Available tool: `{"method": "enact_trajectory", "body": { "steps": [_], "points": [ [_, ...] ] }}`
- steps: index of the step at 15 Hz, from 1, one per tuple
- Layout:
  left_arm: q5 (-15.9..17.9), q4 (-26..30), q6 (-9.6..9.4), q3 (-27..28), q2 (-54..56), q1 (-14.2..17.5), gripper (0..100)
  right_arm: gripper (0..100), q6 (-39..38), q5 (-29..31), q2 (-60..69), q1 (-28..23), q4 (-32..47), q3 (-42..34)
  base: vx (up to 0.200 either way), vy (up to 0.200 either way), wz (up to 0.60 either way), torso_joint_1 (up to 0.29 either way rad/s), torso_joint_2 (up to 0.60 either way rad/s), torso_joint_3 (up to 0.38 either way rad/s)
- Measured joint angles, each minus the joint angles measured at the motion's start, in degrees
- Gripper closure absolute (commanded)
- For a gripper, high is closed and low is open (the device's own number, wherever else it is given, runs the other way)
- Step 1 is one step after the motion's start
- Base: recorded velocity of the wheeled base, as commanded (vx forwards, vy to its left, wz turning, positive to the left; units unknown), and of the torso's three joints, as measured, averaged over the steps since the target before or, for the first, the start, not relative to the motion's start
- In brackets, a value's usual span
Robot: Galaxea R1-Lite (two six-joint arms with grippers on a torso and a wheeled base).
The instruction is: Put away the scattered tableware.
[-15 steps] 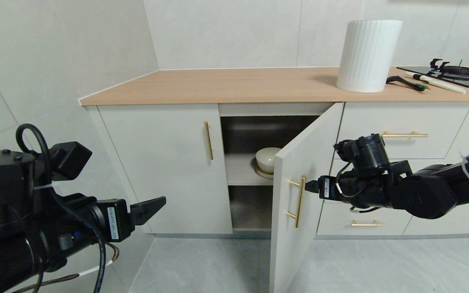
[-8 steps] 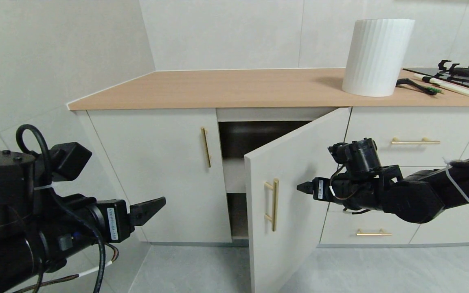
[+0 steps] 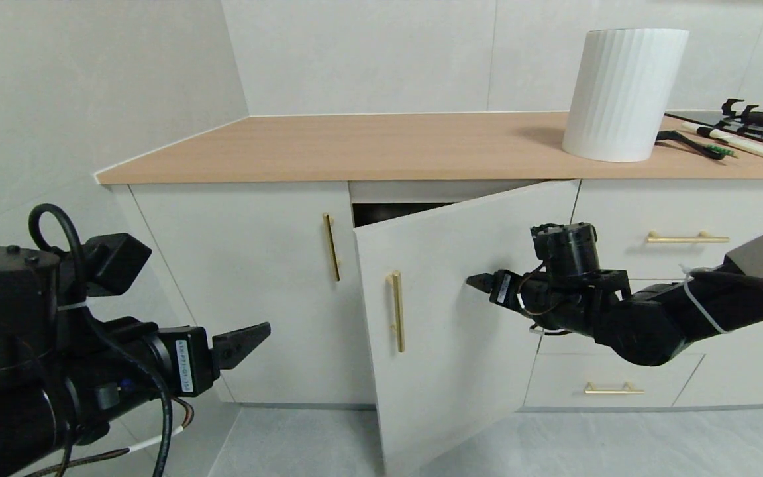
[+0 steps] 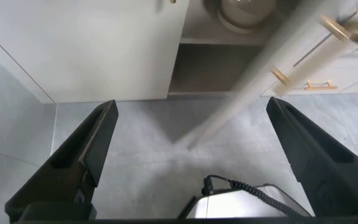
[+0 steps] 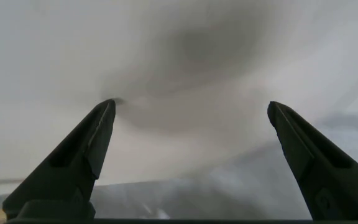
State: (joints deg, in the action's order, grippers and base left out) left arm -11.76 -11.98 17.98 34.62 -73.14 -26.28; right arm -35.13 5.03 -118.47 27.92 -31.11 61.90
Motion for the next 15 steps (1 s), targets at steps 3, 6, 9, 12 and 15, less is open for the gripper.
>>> {"method": "enact_trajectory", "body": {
  "steps": [3,6,9,12,15],
  "points": [
    [0.02,-0.02,0.02,0.00,0.00,0.00,0,0,-3.78,1.72,-3.12,0.00,-0.45,3.69,0.000,0.000,0.00,0.000,0.00,0.000],
    [0.02,-0.02,0.07,0.00,-0.04,-0.01,0,0,-6.85,7.06,-7.56,-0.22,-0.44,9.64,0.000,0.000,0.00,0.000,0.00,0.000],
    [0.02,-0.02,0.09,0.00,-0.09,0.00,0,0,-8.68,11.13,-12.09,-1.38,-0.48,15.32,0.000,0.000,0.00,0.000,0.00,0.000],
    [0.02,-0.02,0.09,0.00,-0.20,0.00,0,0,-10.76,11.82,-14.77,-3.04,-0.23,18.49,0.000,0.000,0.00,0.000,0.00,0.000],
    [0.00,-0.05,0.09,0.00,-0.23,-0.01,0,0,-10.83,13.10,-16.43,-3.96,-0.12,20.07,0.000,0.000,0.00,0.000,0.00,0.000]
  ]
}}
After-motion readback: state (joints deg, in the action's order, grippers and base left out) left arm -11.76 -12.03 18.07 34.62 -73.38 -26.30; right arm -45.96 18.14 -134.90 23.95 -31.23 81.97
